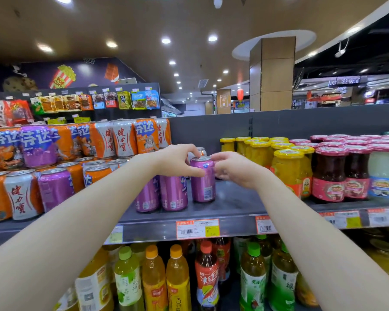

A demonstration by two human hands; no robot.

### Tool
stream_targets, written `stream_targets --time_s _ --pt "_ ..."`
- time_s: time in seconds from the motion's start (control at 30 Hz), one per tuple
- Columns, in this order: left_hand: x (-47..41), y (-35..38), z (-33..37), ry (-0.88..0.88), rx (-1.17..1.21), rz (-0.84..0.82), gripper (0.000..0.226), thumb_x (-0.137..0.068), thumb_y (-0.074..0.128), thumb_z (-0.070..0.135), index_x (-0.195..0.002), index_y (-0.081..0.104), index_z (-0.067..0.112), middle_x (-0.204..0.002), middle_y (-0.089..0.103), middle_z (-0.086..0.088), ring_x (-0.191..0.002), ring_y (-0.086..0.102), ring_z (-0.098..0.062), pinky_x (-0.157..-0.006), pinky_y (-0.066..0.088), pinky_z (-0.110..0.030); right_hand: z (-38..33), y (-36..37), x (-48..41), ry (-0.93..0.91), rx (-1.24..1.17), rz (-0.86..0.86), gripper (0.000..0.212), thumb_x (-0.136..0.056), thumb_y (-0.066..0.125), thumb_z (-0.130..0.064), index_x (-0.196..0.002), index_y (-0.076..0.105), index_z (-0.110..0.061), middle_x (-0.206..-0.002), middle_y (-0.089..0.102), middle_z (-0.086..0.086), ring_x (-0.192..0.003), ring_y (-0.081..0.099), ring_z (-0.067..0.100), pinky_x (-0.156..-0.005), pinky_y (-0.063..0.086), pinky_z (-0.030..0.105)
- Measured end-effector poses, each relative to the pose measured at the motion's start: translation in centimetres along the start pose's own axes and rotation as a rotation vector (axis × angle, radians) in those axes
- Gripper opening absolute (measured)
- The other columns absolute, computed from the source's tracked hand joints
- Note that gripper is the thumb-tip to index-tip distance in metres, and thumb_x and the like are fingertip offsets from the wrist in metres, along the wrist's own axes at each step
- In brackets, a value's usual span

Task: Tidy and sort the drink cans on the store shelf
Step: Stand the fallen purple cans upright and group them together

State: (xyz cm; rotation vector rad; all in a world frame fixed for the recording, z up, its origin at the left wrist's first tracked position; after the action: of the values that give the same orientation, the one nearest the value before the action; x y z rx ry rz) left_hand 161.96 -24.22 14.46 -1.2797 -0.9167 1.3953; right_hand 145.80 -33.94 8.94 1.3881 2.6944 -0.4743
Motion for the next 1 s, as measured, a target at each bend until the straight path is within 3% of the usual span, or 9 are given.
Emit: stream_targets --time_s 0.13,0.23,0.37,0.47,0.6,0.7,0.8,0.9,1.0 --pt "-1.4 0.0 0.9 -0.002 0.028 -0.015 0.066 -0.077 0.073 0.066 -0.133 0.052 0.039 -0.102 0.057 0.011 -0.091 0.06 -0.008 -0.08 0.053 -0.033 0.1 -2.7 -3.4 -0.034 0.217 0.425 0.029 -0.089 0.061 0.0 -0.114 0.068 -0.013 -0.119 0.072 0.012 -0.11 0.067 0.025 -0.097 0.057 0.045" --pt "-2.1 -0.4 0.8 0.011 0.029 -0.07 0.062 -0.081 0.075 0.056 -0.133 0.051 0.033 -0.092 0.053 0.014 -0.077 0.057 -0.004 -0.066 0.044 -0.029 0.4 -3.6 -5.7 -0.009 0.442 0.48 0.034 -0.087 0.065 -0.004 -0.118 0.07 -0.014 -0.123 0.071 0.006 -0.116 0.064 0.025 -0.098 0.054 0.039" --pt "-2.8 -1.5 -0.7 -0.016 0.002 -0.145 0.063 -0.08 0.078 0.048 -0.132 0.048 0.031 -0.099 0.056 0.01 -0.082 0.057 -0.006 -0.068 0.045 -0.03 1.1 -3.8 -7.5 0.058 0.641 0.426 0.045 -0.085 0.07 -0.007 -0.13 0.064 -0.014 -0.129 0.067 0.006 -0.116 0.062 0.024 -0.082 0.048 0.028" --pt "-3.6 -1.9 -1.3 -0.003 0.005 -0.205 0.067 -0.077 0.081 0.046 -0.133 0.047 0.034 -0.101 0.063 0.002 -0.08 0.062 -0.012 -0.068 0.049 -0.031 2.0 -2.9 -8.9 0.116 0.767 0.322 0.06 -0.083 0.074 -0.01 -0.14 0.056 -0.012 -0.137 0.062 0.007 -0.12 0.061 0.025 -0.082 0.05 0.028" --pt "-4.3 -2.2 -1.2 0.036 -0.045 -0.212 0.07 -0.073 0.083 0.054 -0.134 0.053 0.037 -0.107 0.055 0.014 -0.093 0.061 -0.008 -0.089 0.054 -0.035 1.9 -1.7 -10.6 0.127 0.912 0.224 0.076 -0.073 0.08 -0.024 -0.143 0.051 -0.015 -0.132 0.063 0.008 -0.106 0.068 0.028 -0.083 0.06 0.036" --pt "-4.4 -2.4 -1.1 0.04 -0.078 -0.215 0.07 -0.073 0.082 0.057 -0.134 0.056 0.035 -0.112 0.054 0.013 -0.102 0.061 -0.013 -0.096 0.053 -0.036 2.1 -0.8 -11.6 0.131 1.072 0.176 0.06 -0.067 0.083 -0.038 -0.118 0.058 -0.018 -0.112 0.068 0.005 -0.088 0.068 0.026 -0.073 0.062 0.041" --pt "-4.4 -2.9 -1.2 0.055 -0.112 -0.218 0.077 -0.075 0.079 0.06 -0.14 0.052 0.03 -0.116 0.058 0.01 -0.103 0.062 -0.014 -0.096 0.053 -0.035 2.3 -0.3 -11.9 0.128 1.254 0.158 0.047 -0.067 0.08 -0.041 -0.103 0.058 -0.019 -0.102 0.069 0.005 -0.087 0.067 0.028 -0.073 0.06 0.04" --pt "-5.0 -4.1 -1.4 0.057 -0.063 -0.152 0.084 -0.079 0.077 0.059 -0.147 0.046 0.022 -0.128 0.06 0.008 -0.108 0.063 -0.013 -0.097 0.052 -0.034 1.8 -0.2 -11.3 0.169 1.249 0.126 0.042 -0.07 0.08 -0.034 -0.1 0.06 -0.014 -0.099 0.067 0.008 -0.084 0.07 0.029 -0.07 0.063 0.042" --pt "-6.2 -5.2 -1.7 0.049 0.01 -0.065 0.073 -0.085 0.074 0.054 -0.145 0.05 0.02 -0.137 0.059 0.004 -0.117 0.059 -0.017 -0.097 0.048 -0.031 1.5 -0.9 -10.1 0.212 1.161 0.152 0.039 -0.071 0.081 -0.029 -0.094 0.055 -0.012 -0.097 0.061 0.01 -0.078 0.07 0.029 -0.059 0.062 0.041"
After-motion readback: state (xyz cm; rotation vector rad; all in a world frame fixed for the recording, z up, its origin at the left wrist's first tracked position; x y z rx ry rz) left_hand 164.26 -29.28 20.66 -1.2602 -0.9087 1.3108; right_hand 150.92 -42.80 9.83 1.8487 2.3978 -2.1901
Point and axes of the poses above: each hand's wrist, its own x-axis away from the middle knuckle, its own y-axis out of the palm, z = x × y, the point moved 3 cm from there along -x, towards the middle knuckle
